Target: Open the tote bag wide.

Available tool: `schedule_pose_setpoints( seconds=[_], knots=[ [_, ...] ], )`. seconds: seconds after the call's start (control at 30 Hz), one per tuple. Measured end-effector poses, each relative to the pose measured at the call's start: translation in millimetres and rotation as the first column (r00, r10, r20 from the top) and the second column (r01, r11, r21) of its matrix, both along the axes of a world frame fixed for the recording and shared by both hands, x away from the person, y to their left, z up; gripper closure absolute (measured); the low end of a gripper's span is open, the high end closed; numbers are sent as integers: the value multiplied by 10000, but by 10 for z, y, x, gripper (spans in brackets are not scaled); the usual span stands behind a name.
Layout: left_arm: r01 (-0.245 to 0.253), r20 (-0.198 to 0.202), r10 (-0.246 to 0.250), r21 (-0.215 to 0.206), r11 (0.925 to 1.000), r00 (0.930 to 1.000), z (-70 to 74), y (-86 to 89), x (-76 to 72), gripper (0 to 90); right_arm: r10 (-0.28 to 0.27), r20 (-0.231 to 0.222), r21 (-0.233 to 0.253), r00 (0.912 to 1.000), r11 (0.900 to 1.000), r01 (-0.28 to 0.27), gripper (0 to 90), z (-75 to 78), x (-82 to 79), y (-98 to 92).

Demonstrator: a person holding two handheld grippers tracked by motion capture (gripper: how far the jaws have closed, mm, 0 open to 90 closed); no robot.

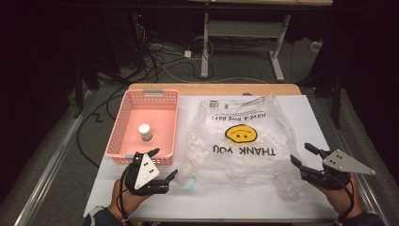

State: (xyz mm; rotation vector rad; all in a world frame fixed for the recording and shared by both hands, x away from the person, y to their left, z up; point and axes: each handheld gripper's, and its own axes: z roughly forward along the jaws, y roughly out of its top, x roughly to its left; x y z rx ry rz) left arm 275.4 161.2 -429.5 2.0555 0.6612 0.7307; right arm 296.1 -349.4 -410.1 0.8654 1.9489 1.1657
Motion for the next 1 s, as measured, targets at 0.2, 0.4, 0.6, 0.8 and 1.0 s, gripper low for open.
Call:
schedule_pose_setpoints(
  seconds=[0.2, 0.4, 0.6, 0.8, 1.0],
  knots=[
    [48, -39, -48, 81, 10000, 10000, -14, -38, -1, 146, -573, -356, -90, 9977, 9983, 570, 374, 10, 267, -164],
    [-33, -173, 33, 36, 10000, 9998, -23, -33, 24, 147, -855, -964, -562, 9917, 9952, 803, 440, 109, 856, -201],
    [76, -206, -74, 81, 9999, 9998, -30, -42, 50, 150, -1080, -2084, -864, 9721, 9920, 917, 506, 115, 1587, -17],
    [248, -179, -245, 178, 9995, 9995, -41, -42, 45, 150, -1571, -2352, -1794, 9592, 9769, 1161, 546, 61, 2005, 263],
    [332, -329, -326, 160, 9993, 9989, -64, -27, 65, 149, -2419, -2438, -2562, 9392, 9501, 1782, 642, -63, 2205, 318]
  ],
)
